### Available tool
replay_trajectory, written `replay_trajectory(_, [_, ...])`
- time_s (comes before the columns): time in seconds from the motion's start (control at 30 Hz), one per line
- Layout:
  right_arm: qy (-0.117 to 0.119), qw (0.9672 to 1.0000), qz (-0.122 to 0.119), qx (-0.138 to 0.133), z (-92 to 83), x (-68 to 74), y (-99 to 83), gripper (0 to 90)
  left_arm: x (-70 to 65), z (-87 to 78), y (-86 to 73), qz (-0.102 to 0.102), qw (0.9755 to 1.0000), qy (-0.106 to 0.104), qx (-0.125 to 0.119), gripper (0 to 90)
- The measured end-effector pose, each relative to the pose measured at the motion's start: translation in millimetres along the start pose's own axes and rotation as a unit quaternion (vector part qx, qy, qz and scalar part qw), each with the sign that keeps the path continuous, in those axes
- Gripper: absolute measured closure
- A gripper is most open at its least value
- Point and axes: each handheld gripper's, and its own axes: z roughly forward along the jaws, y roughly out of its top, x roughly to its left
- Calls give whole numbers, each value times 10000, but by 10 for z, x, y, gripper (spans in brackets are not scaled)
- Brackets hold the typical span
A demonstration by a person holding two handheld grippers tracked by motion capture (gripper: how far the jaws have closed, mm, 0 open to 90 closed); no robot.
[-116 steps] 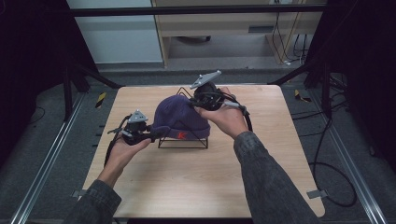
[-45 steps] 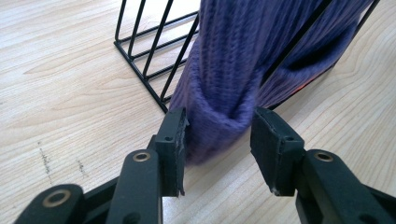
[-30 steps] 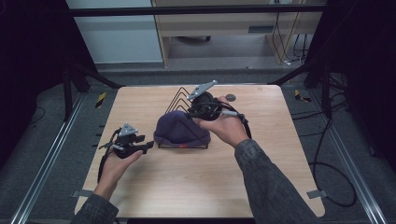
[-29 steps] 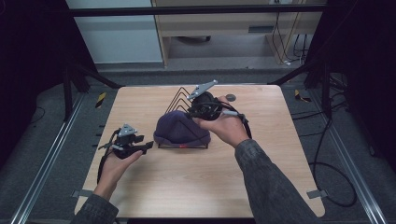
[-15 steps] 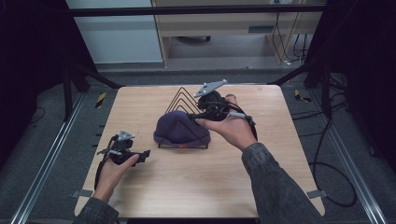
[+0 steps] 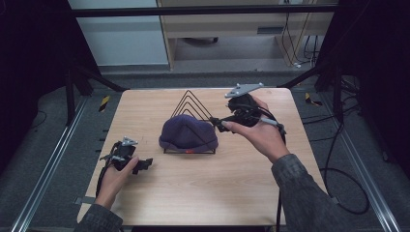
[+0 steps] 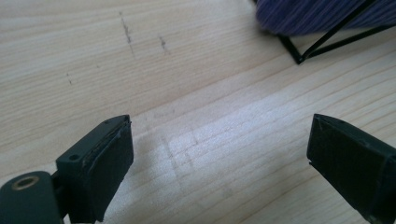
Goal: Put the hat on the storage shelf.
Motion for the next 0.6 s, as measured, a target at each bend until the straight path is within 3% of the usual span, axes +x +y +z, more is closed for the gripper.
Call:
replay_trajectory(0.3, [-225,9987,447,-74,-156,-297,-446,98,-25,67,-32,56,9998,37,212,54])
replay_trajectory(0.5, [-267,9976,639,-30,-199,-412,-723,92,-42,75,-42,85,9998,76,185,45])
replay_trajectory(0.6, [-251,9968,756,117,-188,-438,-927,92,-56,81,-49,170,9996,112,199,38])
